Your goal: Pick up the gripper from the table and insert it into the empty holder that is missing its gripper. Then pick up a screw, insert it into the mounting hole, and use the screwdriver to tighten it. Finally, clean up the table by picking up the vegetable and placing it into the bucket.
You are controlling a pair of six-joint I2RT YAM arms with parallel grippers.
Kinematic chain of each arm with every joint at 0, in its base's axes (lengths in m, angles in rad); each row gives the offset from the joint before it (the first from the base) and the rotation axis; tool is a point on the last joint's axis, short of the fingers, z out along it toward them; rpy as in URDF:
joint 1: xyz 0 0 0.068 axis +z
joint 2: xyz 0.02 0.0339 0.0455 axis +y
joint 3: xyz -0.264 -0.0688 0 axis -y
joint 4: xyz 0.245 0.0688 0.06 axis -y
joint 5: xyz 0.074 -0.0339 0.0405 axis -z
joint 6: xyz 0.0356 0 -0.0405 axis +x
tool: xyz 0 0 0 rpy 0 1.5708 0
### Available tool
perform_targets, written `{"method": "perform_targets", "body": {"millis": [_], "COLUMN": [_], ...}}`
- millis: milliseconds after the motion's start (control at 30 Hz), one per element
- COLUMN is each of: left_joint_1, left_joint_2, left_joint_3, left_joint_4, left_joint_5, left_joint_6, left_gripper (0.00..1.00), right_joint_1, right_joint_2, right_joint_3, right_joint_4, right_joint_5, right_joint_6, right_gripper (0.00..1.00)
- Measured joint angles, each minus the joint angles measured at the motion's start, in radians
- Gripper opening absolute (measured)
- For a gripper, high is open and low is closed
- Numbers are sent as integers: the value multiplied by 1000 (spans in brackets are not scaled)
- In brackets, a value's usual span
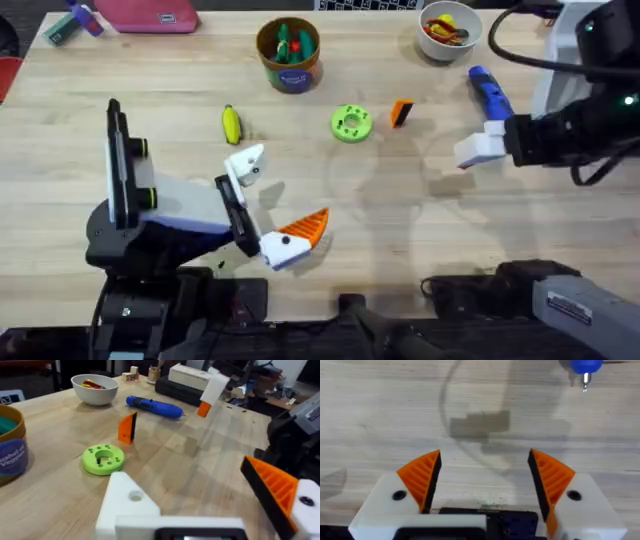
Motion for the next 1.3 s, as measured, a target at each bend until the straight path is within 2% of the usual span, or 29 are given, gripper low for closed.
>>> {"method": "perform_targets", "body": {"millis": [367, 600, 767, 1300], "left_joint_1": [0, 0, 0, 0], "left_joint_2": [0, 0, 0, 0], "left_joint_3": [0, 0, 0, 0], "left_joint_4": [-10, -13, -14, -14], "left_joint_5": [61, 80, 85, 87], "left_joint_6": [37, 108, 133, 141], "left_gripper": [985, 985, 985, 985], "right_joint_1": [0, 0, 0, 0], "right_joint_2": [0, 0, 0, 0], "right_joint_3": [0, 0, 0, 0], "right_joint_4": [0, 0, 0, 0], "right_joint_5": [0, 0, 0, 0], "right_joint_6": [0, 0, 0, 0], "right_gripper": [990, 992, 991, 992]}}
